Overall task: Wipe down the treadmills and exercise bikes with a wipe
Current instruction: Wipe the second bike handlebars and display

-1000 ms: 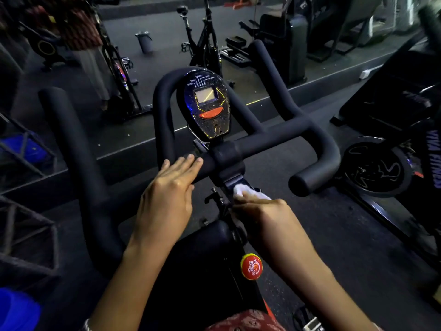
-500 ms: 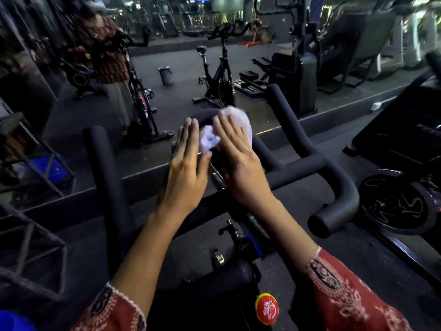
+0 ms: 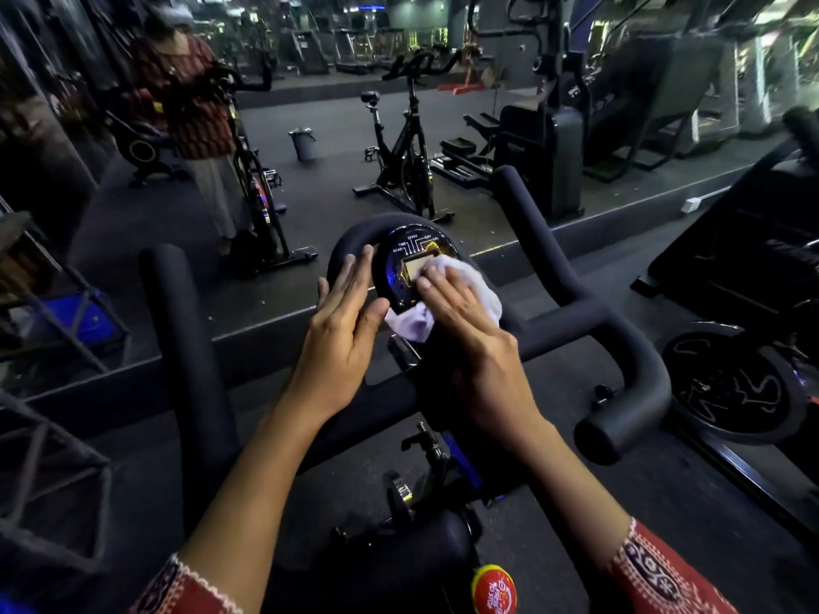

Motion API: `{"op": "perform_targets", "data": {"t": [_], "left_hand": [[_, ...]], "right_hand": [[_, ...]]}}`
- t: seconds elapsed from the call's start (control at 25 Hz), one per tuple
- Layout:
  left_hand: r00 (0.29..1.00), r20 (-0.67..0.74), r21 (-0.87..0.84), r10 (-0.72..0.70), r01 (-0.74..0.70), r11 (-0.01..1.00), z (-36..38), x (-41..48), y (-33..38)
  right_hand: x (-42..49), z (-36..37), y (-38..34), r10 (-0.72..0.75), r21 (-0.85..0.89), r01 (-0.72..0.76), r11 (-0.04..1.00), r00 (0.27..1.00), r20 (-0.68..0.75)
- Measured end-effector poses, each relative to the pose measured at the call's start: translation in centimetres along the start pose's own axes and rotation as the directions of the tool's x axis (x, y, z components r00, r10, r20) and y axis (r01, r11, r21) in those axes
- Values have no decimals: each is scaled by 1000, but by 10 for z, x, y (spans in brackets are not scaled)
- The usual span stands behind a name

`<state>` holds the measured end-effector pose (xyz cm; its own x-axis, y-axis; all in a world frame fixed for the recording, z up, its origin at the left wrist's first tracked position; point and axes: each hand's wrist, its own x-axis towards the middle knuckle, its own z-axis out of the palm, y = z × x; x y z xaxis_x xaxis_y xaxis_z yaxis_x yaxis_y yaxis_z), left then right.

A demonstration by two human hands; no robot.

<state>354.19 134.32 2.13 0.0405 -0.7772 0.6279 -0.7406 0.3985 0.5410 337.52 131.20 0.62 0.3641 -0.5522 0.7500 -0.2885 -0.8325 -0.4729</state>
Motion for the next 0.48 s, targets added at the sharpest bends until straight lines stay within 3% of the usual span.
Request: {"op": "perform_targets", "data": {"t": [0.12,0.28,0.48], "left_hand": [[1000,-15,-18,2,-2,1000,0,0,0],[1000,-17,-22,-6,5,1000,0,0,-2],[1000,-27,-24,3,-4,1000,-1,0,-2]], "right_hand": [[27,10,-3,120,50,-118,992,992,-39],[13,13,-6,-23,-6,23,1000,998,66],[21,5,-7,63,-6,-63,998,996,56]]}}
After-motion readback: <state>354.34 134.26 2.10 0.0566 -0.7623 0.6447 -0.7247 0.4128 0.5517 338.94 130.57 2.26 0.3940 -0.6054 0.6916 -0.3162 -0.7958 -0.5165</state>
